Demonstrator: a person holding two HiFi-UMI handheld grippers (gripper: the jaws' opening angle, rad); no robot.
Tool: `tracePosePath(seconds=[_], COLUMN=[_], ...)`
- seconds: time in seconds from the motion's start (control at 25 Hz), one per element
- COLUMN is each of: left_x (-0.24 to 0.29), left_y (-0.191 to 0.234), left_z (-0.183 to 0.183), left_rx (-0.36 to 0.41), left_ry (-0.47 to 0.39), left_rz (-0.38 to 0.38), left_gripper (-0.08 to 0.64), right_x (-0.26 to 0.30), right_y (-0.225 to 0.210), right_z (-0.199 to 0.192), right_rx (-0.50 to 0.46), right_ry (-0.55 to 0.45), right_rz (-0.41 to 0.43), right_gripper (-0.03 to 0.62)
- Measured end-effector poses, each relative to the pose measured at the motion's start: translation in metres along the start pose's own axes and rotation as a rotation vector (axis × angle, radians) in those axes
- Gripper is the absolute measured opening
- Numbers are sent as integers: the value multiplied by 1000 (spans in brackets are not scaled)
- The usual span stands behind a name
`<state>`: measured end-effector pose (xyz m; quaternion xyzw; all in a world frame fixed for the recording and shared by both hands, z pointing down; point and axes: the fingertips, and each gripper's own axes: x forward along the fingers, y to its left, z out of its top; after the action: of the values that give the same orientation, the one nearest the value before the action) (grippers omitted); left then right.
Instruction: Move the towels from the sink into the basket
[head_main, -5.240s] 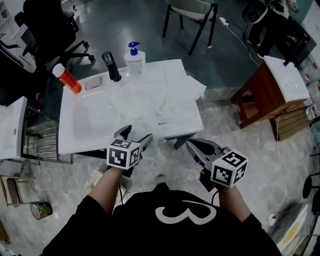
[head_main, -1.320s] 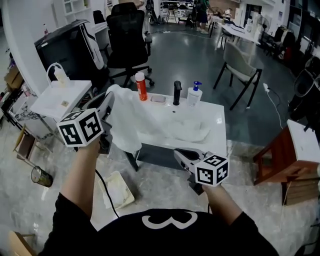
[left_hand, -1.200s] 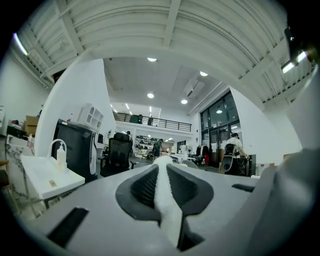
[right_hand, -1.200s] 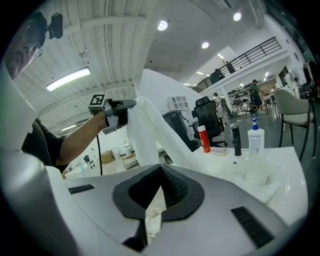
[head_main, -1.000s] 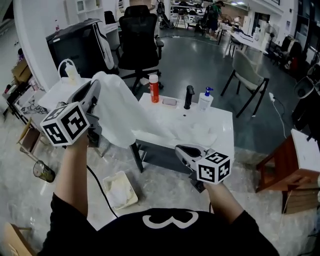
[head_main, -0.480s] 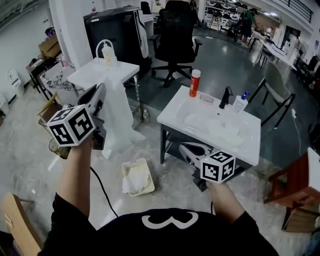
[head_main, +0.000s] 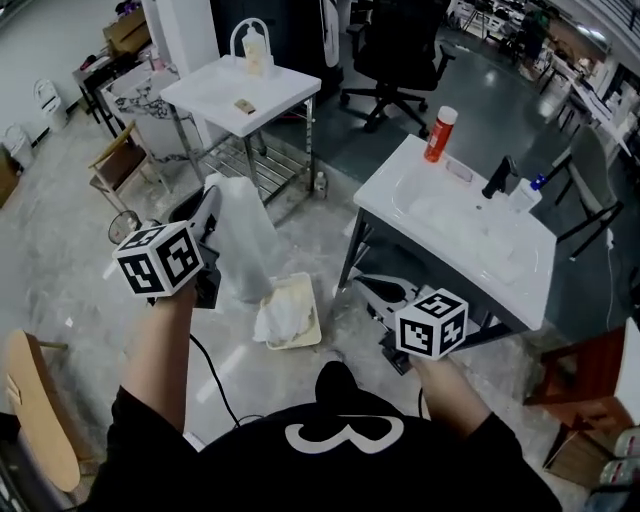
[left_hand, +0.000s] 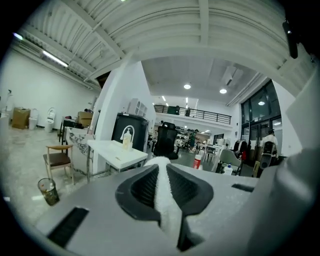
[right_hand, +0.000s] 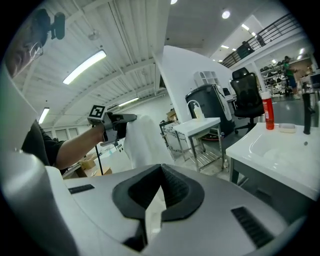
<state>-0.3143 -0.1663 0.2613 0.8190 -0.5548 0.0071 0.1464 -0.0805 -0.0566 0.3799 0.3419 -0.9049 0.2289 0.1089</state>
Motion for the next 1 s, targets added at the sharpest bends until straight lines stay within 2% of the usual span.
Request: tracePosePath(seconds=[0.16,0.4,0.72,0.84,1.0], left_x=[5,30,78,94,114], left_y=[27,46,53,54,59], left_z=[-58,-162,-299,-349,-403], left_rx=[-62,-179,-199,-229,-255], left_ry=[89,215,419,505,591], left_rz=[51,70,104,125,152], left_gripper=[48,46,46,46,46], right_x=[27,65,100,112,128], right_y=[-6,-38,-89,-113,-140], right_z=[-13,-39,-60,-64,-65], right_rx=[14,27,70,83,88], right_ry=[60,162,266,298,328], right_rz=[38,70,110,113,119], right_gripper=[3,3,3,3,3])
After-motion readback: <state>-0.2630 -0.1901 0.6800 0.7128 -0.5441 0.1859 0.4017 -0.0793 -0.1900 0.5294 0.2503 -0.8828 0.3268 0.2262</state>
